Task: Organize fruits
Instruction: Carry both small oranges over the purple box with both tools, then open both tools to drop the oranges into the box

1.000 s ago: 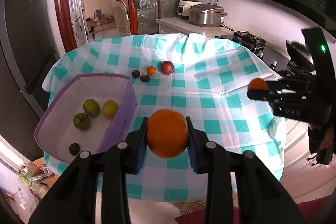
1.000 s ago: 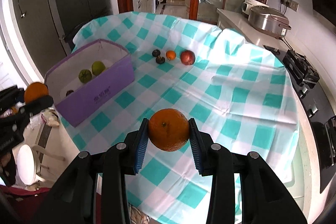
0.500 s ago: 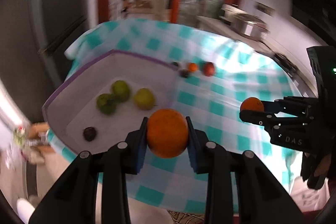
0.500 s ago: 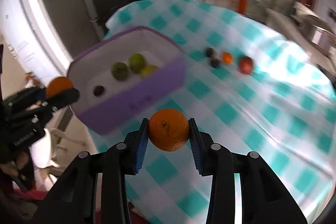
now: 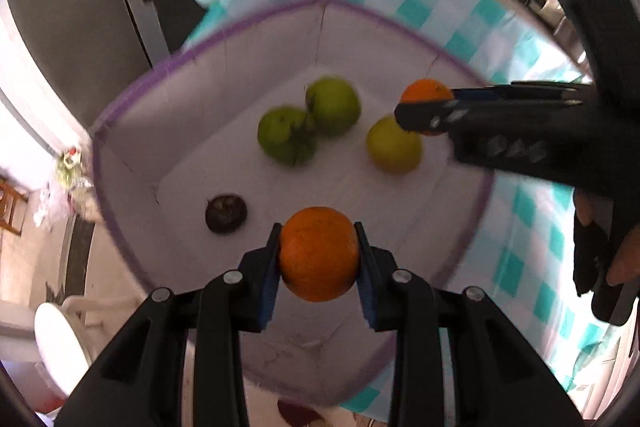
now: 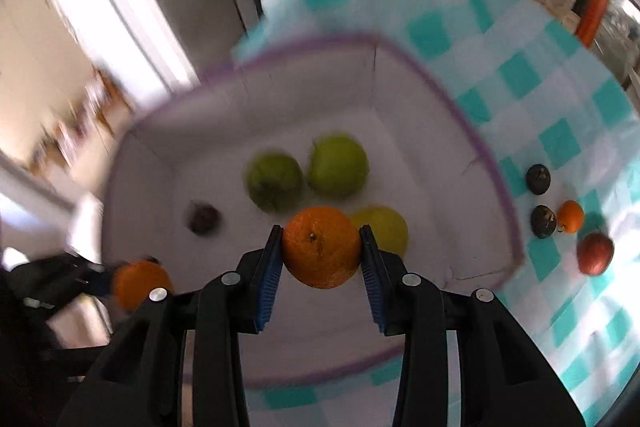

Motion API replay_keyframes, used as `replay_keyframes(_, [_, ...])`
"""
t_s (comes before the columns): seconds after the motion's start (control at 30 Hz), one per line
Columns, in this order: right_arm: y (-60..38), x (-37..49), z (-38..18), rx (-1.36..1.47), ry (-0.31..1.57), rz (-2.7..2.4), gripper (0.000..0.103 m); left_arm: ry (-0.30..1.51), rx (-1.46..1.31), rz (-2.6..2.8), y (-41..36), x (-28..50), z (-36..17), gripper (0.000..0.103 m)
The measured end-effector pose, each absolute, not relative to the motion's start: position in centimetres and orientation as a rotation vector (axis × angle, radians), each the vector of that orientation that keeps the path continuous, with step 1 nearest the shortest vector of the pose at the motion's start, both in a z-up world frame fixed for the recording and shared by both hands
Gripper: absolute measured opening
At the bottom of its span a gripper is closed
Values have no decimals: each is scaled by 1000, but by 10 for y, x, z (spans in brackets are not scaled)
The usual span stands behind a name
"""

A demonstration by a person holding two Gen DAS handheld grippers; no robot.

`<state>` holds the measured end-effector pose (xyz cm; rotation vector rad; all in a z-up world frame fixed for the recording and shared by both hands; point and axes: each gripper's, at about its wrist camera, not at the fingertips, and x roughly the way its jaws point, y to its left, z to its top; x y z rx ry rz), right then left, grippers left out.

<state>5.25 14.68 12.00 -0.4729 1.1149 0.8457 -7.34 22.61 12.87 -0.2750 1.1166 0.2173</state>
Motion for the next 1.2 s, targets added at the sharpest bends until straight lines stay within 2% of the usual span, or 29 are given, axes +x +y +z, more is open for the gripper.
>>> replay_keyframes(0.17, [164, 61, 72, -647, 1212, 823, 39, 1226, -194, 183, 218, -41, 107, 34])
replay_keyframes(0.4, [190, 69, 86, -782, 1140, 855, 38, 1328, -265, 221, 232, -13, 82, 34])
replay_keyframes(0.6, [207, 83, 85, -759, 1150, 871, 38, 1372, -329, 237, 245, -13, 75, 34])
replay_keyframes(0.8, [217, 90, 64, -838, 1192, 802, 39, 1455, -272, 216, 239, -1, 69, 35])
replay_keyframes(1.0, [211, 99, 58, -764, 1293, 808, 38, 1481, -272, 217, 237, 18, 62, 35])
replay_keyframes(1.1, [210, 98, 62, -749, 1293, 802, 48, 1471, -290, 221, 239, 19, 65, 48])
replay_keyframes(1.13, [208, 99, 66, -723, 1284, 817, 57, 1456, -299, 227, 240, 17, 69, 57])
replay_keyframes(1.17, [205, 100, 71, -693, 1273, 829, 62, 1441, -309, 233, 242, 16, 72, 66])
replay_keyframes(1.2, [202, 100, 78, -663, 1254, 835, 69, 1419, -325, 234, 244, 15, 75, 70])
